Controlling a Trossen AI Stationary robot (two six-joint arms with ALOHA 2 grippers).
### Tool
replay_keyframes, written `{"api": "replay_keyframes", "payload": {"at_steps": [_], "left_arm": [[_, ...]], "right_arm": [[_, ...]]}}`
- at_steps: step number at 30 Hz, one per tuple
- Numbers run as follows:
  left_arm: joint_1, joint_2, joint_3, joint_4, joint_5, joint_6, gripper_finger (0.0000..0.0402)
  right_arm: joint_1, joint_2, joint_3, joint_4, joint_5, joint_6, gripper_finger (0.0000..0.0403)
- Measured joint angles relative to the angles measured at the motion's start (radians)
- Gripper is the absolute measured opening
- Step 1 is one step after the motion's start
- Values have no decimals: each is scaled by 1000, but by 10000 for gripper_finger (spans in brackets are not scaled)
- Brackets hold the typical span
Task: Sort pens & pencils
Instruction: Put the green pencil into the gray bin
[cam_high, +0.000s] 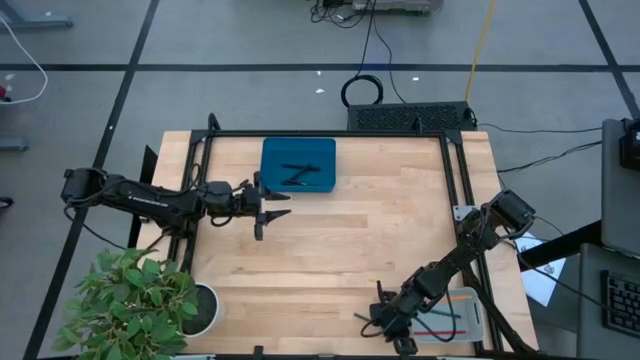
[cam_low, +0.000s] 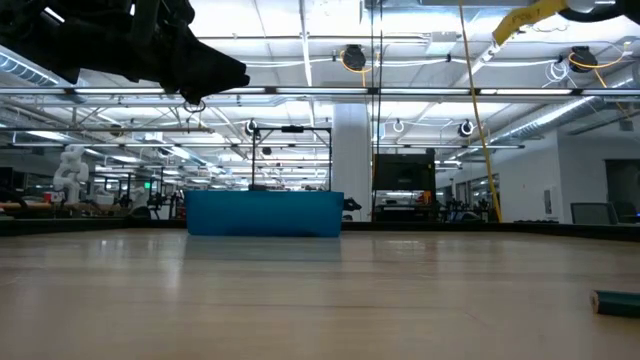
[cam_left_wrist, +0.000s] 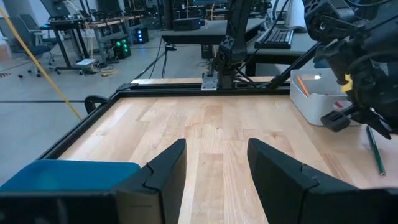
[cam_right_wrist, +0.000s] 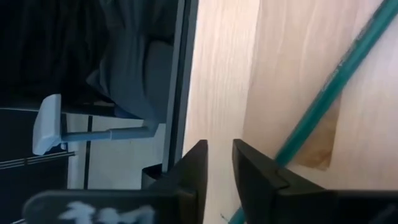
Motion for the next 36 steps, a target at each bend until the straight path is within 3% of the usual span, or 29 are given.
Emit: {"api": "replay_keyframes", "payload": {"at_steps": [11, 24, 36], "left_arm": [[0, 0, 0, 0, 0, -1, 175], [0, 0, 0, 0, 0, -4, 175], [0, 0, 0, 0, 0, -5, 175]], "right_arm": [[-9, 0, 0, -26, 4, -15, 2], [-38, 41, -1, -31, -4, -36, 1], [-118, 42, 0, -82, -8, -191, 0]]}}
